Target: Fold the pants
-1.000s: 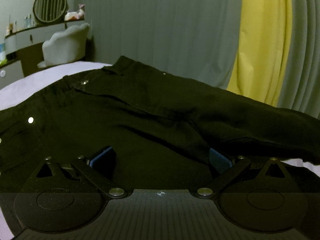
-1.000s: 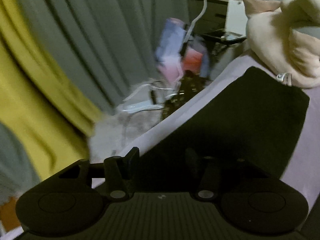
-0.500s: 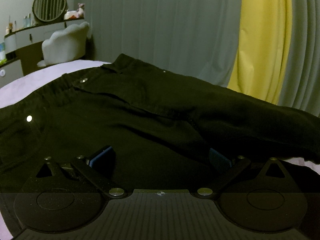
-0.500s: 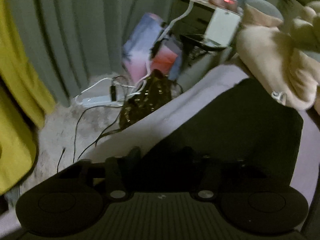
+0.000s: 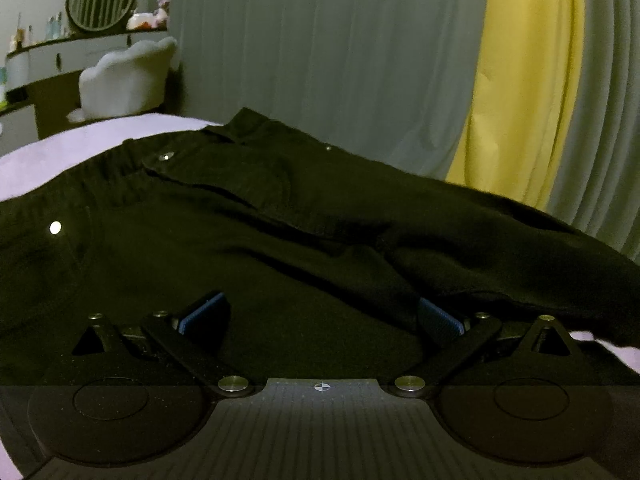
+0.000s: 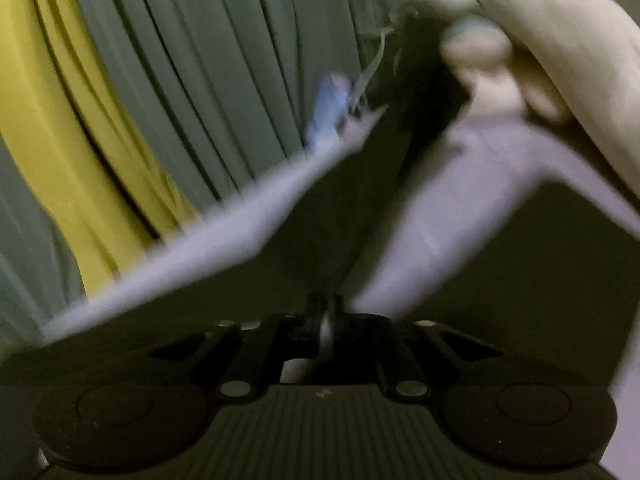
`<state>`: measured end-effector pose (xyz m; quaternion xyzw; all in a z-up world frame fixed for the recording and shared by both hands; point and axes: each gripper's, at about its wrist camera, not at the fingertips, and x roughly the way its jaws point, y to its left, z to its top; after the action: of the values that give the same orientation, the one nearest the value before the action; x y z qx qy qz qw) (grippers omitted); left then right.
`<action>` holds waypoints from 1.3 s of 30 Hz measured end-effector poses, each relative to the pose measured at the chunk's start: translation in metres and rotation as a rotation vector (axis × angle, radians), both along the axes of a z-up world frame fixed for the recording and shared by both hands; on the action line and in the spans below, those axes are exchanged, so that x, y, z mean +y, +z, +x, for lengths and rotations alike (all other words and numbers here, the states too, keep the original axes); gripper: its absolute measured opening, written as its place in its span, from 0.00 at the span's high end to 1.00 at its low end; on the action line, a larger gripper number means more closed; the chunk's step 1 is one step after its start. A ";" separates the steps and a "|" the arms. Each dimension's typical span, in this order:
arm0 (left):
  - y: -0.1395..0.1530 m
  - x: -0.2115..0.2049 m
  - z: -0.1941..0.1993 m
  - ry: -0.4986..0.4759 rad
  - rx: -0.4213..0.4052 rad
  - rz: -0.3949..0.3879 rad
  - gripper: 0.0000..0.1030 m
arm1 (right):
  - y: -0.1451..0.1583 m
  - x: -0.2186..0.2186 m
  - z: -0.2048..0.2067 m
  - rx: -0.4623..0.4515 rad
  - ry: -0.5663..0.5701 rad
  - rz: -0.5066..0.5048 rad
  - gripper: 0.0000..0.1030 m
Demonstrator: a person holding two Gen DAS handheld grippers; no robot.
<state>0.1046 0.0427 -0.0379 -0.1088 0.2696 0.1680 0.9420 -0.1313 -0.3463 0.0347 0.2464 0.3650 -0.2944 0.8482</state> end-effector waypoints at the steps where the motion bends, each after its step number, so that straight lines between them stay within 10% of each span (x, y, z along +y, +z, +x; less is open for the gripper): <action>1: 0.000 0.001 -0.002 -0.002 -0.007 -0.008 0.00 | -0.012 -0.001 -0.017 0.019 -0.015 0.030 1.00; 6: 0.000 -0.002 -0.005 -0.015 -0.006 -0.001 0.00 | 0.000 -0.018 -0.046 -0.139 -0.041 0.145 0.94; 11: -0.001 -0.002 -0.012 -0.030 -0.018 -0.011 0.00 | -0.010 -0.033 -0.040 -0.329 -0.079 0.372 0.46; 23: -0.006 -0.009 -0.013 -0.046 -0.012 0.024 0.00 | -0.060 -0.047 0.026 -0.483 -0.166 0.641 0.47; 31: -0.007 -0.009 -0.013 -0.046 -0.008 0.031 0.00 | -0.072 -0.057 0.039 -0.510 -0.223 0.710 0.91; 39: -0.008 -0.010 -0.012 -0.047 -0.007 0.033 0.00 | -0.061 -0.040 0.042 -0.606 -0.155 0.642 0.88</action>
<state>0.0928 0.0327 -0.0459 -0.0873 0.2660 0.1501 0.9482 -0.0892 -0.3868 -0.0260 0.5991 0.1533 -0.1434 0.7726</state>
